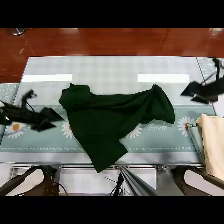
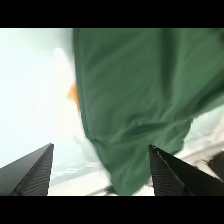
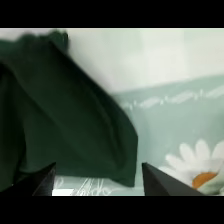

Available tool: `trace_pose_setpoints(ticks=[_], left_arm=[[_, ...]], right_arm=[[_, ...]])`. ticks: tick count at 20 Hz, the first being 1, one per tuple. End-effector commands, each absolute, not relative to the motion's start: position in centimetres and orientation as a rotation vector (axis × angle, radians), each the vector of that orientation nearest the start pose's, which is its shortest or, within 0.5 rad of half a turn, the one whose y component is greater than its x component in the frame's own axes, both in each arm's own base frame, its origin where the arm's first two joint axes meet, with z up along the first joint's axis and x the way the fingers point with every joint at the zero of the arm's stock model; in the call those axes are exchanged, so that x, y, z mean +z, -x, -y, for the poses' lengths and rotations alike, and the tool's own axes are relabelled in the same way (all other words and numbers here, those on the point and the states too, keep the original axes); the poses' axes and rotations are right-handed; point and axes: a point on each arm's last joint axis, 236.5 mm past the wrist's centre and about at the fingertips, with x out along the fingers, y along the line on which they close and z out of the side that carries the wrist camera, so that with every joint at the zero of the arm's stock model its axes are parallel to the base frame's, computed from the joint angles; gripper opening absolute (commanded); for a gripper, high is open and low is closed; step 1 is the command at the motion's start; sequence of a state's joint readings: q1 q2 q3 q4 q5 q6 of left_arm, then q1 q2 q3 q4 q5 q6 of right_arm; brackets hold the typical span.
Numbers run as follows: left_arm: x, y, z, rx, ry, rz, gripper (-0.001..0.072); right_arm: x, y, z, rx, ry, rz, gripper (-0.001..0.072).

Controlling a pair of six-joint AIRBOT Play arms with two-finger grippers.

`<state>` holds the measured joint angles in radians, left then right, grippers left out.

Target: Fold the shirts.

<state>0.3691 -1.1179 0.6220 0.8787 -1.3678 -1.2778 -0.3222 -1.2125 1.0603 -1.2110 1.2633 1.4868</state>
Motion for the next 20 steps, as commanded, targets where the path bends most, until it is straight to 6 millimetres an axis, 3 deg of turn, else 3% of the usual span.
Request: trace_pose_setpoints(ticks=[1,4,8,11,12,13,20], left_arm=[[-8.2,-19.4,10.7,-0.337,0.960,-1.576,0.0700],[-9.4,-18.6,12.3,-0.352,0.942,-1.606,0.0700],[-10.3,-20.0,15.7,-0.387,0.846,-1.551,0.0699],[-10.3,-23.0,17.9,-0.354,0.878,-1.426,0.0690],[-9.9,-23.9,18.3,-0.348,0.894,-1.393,0.0432],[-9.6,-24.4,18.5,-0.357,0.884,-1.376,0.0032],[-6.5,-26.8,19.6,-0.453,0.856,-1.316,0.0021]], right_arm=[[-2.6,-29.5,-0.3,0.056,-0.590,-1.288,0.0620],[-3.3,-27.3,-2.8,0.125,-0.643,-1.299,0.0620],[-3.3,-27.0,-3.2,0.131,-0.651,-1.289,0.0620],[-3.4,-26.9,-3.0,0.126,-0.641,-1.291,0.0620],[-3.5,-27.0,-2.9,0.121,-0.638,-1.290,0.0620],[-3.8,-27.0,-2.7,0.114,-0.637,-1.295,0.0620],[-7.7,-27.6,-4.2,0.139,-0.753,-1.403,0.0620]])
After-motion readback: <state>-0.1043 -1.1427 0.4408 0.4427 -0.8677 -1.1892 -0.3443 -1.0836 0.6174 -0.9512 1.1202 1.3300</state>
